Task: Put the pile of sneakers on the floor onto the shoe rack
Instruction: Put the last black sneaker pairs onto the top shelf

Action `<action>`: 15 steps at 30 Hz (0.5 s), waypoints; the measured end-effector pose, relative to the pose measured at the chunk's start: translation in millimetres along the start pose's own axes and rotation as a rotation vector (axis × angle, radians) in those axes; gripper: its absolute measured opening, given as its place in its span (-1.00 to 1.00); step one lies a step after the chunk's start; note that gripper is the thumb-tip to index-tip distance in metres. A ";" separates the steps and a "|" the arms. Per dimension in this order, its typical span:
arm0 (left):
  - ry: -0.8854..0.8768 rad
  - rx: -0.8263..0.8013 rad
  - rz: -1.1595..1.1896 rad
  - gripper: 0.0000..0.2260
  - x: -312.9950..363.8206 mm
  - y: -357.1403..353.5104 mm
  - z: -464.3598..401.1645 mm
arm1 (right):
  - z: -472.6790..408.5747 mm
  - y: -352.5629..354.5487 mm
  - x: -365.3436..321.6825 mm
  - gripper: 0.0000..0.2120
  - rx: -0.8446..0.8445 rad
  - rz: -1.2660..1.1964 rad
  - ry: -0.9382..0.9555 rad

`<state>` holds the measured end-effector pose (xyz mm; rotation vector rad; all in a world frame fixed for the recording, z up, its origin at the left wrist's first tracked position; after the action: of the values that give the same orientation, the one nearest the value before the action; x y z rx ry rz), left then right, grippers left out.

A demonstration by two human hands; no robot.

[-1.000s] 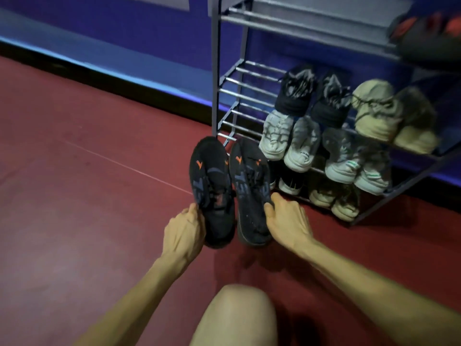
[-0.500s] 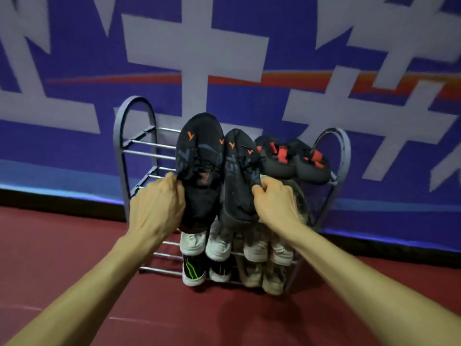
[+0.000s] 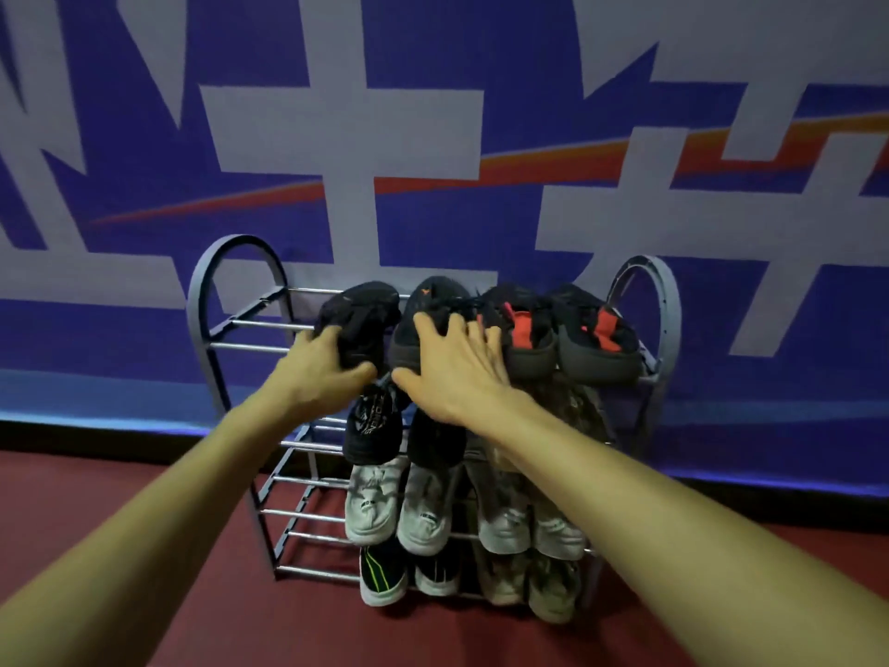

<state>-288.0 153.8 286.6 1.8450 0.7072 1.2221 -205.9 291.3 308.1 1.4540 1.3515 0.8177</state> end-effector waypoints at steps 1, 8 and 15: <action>-0.009 -0.017 -0.012 -0.50 -2.8 -6.6 3.5 | -2.6 -8.0 1.6 -0.44 -0.016 0.038 0.019; -0.077 0.049 -0.026 -0.54 0.3 -6.9 -10.9 | -17.6 -17.0 -7.1 -0.61 0.107 0.021 0.111; -0.170 -0.026 0.012 -0.58 -7.9 -0.2 -32.1 | -17.0 -24.3 -15.4 -0.61 0.132 -0.041 0.078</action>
<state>-320.7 157.6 289.6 1.9082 0.5843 1.0619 -232.4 277.9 292.8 1.5045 1.5134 0.7777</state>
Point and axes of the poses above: each hand's wrist, its own z-axis away from the middle knuckle, its own y-axis out of the back of the hand, x = y × z, the point moved 8 cm from there along -z, towards the middle knuckle, and after that the axes turned 1 degree about -z, right-handed, at the moved point
